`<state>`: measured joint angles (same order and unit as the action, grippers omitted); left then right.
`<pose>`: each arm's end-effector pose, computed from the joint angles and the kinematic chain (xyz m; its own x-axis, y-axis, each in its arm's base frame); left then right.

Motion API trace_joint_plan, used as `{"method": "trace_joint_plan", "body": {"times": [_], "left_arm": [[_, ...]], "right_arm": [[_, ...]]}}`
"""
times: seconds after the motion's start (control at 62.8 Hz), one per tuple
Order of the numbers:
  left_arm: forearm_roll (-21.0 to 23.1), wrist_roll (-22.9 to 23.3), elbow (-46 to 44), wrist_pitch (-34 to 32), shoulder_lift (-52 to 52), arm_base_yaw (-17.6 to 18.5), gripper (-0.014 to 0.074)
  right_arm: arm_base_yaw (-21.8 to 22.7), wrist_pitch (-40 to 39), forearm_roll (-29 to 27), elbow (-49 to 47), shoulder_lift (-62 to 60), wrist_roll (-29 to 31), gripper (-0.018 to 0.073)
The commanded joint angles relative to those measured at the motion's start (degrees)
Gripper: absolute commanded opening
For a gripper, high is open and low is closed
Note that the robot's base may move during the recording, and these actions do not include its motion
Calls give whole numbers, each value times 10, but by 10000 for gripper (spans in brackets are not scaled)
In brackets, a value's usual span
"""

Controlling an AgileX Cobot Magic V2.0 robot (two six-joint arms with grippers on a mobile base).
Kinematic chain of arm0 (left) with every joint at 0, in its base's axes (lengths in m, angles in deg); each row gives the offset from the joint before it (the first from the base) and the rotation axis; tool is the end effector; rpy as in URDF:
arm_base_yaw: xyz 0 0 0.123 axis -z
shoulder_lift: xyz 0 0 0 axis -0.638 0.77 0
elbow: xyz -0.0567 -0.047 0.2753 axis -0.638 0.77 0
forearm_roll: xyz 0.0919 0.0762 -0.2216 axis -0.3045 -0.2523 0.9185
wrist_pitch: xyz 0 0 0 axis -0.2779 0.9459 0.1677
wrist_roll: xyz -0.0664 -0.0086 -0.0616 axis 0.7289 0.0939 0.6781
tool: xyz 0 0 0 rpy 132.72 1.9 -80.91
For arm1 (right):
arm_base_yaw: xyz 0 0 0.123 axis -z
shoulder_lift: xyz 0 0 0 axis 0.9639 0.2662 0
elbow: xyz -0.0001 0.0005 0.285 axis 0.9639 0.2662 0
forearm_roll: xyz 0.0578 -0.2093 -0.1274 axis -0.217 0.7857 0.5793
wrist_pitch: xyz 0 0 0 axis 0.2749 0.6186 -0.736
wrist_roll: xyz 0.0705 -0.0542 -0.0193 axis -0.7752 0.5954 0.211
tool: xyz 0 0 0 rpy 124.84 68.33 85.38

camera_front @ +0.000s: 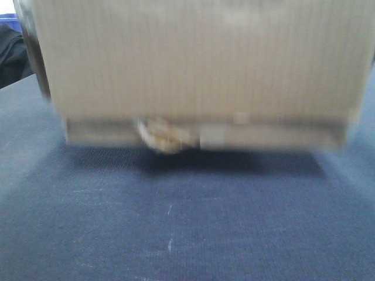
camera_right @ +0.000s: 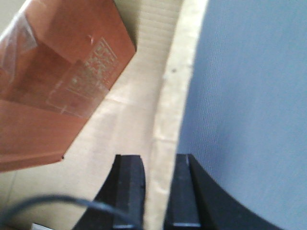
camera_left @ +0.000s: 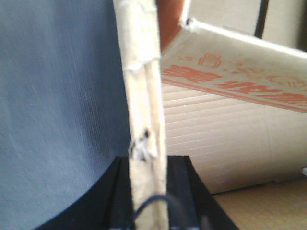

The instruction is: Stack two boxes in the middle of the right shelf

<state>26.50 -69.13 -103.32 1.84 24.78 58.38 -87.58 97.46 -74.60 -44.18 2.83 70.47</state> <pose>0.3192 -0.1105 0.3997 -0.8497 0.0913 -0.5193 0.1773 0.9770 -0.1184 0.3068 0.0847 0.3861 -0.7613 -0.1409 -0.6329 -0.2875 0.9483 0.1346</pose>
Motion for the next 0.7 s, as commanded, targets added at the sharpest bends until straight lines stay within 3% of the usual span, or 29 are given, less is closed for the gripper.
{"method": "trace_joint_plan", "body": {"times": [0.0,0.303,0.685], "left_arm": [[-7,3,-36,-7,-45,-2,-111],[-7,3,-130,-8,-108,-2,-111],[-17,3,-139,-2,-113,-2,-111]], "right_arm": [[3,-21,15,-46,-38,5,-154],[3,-17,10,-166,-84,5,-154],[3,-12,5,-174,-84,5,-154]]}}
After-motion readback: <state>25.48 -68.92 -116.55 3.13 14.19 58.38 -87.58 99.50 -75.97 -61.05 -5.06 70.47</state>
